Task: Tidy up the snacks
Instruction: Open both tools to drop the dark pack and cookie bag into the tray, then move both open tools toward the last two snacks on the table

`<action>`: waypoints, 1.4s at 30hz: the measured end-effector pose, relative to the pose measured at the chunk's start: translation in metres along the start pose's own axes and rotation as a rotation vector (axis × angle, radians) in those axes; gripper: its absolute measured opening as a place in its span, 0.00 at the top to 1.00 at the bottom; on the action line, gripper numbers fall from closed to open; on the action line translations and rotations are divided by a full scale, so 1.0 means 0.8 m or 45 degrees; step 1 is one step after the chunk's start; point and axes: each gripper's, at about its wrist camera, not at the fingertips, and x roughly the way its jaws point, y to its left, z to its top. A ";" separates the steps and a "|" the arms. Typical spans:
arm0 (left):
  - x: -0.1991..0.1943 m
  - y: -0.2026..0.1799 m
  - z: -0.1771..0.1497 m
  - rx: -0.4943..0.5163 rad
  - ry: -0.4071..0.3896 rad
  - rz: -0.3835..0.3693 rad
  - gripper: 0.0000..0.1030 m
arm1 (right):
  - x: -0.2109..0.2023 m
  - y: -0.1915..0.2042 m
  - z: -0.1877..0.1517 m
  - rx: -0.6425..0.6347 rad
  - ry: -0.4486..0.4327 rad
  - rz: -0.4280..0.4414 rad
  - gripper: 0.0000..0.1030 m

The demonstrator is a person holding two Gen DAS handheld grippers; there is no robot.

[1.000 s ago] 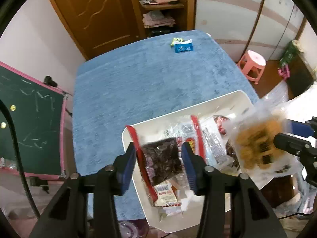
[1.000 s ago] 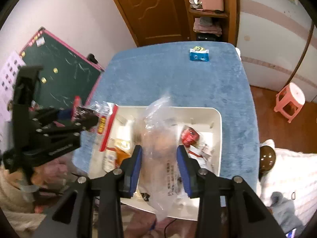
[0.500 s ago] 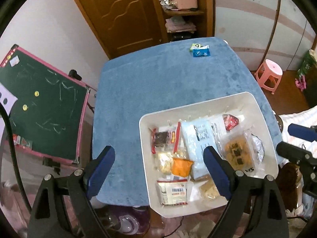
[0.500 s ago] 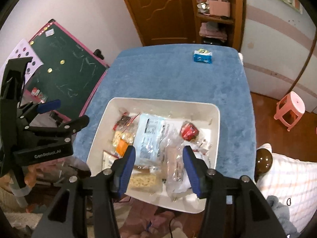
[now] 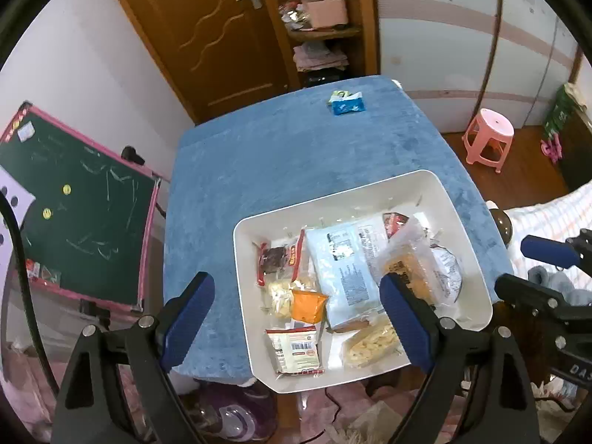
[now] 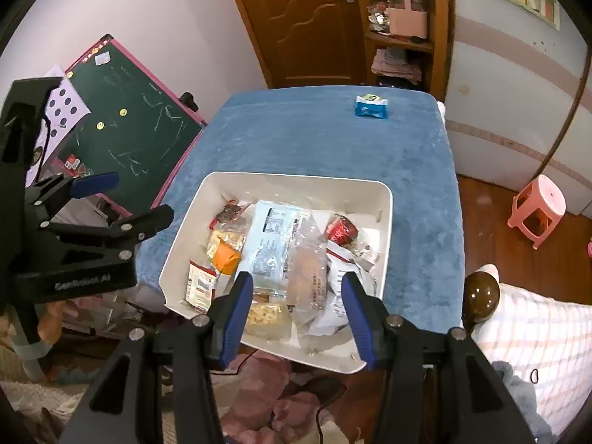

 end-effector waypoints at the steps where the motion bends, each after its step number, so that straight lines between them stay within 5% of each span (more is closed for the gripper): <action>1: -0.002 -0.003 0.001 0.010 -0.005 0.003 0.12 | 0.000 -0.004 -0.001 0.009 0.000 -0.002 0.51; 12: -0.004 -0.011 0.030 0.073 -0.026 0.013 0.12 | 0.022 -0.033 0.012 0.076 0.032 0.002 0.51; 21: 0.029 -0.012 0.116 0.112 -0.061 -0.008 0.12 | 0.035 -0.077 0.050 0.159 0.036 -0.047 0.51; 34: 0.120 0.013 0.309 0.159 -0.077 0.007 0.12 | 0.066 -0.161 0.234 0.118 -0.011 -0.222 0.51; 42: 0.216 0.005 0.449 0.259 -0.041 -0.052 0.12 | 0.145 -0.224 0.368 0.181 0.005 -0.139 0.51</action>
